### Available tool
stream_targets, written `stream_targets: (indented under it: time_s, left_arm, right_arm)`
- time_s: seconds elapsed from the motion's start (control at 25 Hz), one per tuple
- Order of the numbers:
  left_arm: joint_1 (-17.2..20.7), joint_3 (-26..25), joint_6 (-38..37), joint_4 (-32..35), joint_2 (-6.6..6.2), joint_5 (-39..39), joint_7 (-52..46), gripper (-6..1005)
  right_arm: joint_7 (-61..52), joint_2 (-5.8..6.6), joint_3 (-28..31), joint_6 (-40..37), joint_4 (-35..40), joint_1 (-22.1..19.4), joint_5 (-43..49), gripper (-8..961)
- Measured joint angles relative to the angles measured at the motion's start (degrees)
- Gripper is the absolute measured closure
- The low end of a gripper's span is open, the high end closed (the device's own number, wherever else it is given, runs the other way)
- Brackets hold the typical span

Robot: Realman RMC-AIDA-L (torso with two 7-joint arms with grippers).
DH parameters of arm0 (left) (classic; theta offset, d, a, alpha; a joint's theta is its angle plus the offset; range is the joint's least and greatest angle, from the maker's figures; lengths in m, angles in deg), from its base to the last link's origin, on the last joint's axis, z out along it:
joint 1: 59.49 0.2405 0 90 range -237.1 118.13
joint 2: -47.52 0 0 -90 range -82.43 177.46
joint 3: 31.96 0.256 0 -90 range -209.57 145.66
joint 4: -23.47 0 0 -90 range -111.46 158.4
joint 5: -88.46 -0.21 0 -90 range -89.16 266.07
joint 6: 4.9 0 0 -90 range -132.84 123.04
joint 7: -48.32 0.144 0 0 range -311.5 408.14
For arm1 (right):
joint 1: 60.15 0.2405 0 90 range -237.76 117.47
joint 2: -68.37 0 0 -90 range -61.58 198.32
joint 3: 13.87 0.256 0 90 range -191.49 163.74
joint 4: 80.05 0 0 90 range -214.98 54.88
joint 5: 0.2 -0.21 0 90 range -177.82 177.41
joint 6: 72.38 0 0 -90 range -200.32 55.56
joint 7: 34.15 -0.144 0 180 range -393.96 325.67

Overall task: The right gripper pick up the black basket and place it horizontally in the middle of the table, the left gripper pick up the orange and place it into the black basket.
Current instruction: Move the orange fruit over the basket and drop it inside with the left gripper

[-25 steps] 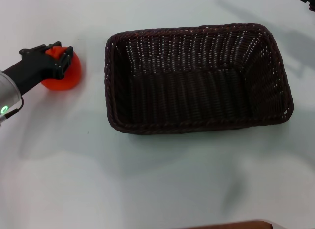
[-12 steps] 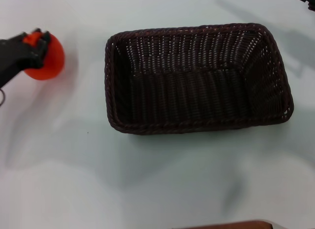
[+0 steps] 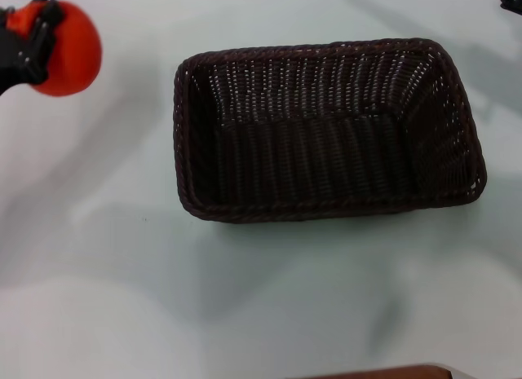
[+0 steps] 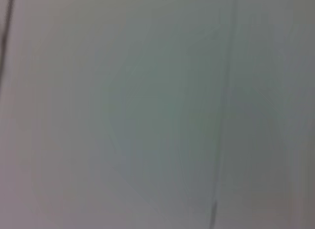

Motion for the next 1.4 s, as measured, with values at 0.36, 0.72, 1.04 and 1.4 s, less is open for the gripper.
stream_targets:
  time_s: [0.36, 0.72, 1.04, 1.4]
  left_arm:
    - [-1.05, 1.02, 17.38, 4.05, 0.27, 7.06, 1.94, 935]
    - [-3.64, 13.69, 17.02, 8.24, 0.74, 7.28, 7.80, 944]
    - [-7.03, 25.90, 9.34, 13.23, 0.95, 11.81, 9.71, 949]
    - [-7.83, 31.82, 6.15, 17.23, 0.94, 21.71, 9.85, 648]
  right_arm:
    - [0.70, 0.02, 0.00, 0.03, -0.79, 0.44, -0.02, 25]
    - [1.75, 0.24, -0.44, 0.40, -1.26, 0.66, -0.02, 26]
    - [2.90, 0.60, -0.62, 0.21, -1.30, 1.00, 0.37, 26]
    - [8.85, 0.66, -0.70, -0.18, -2.63, 1.10, 0.46, 26]
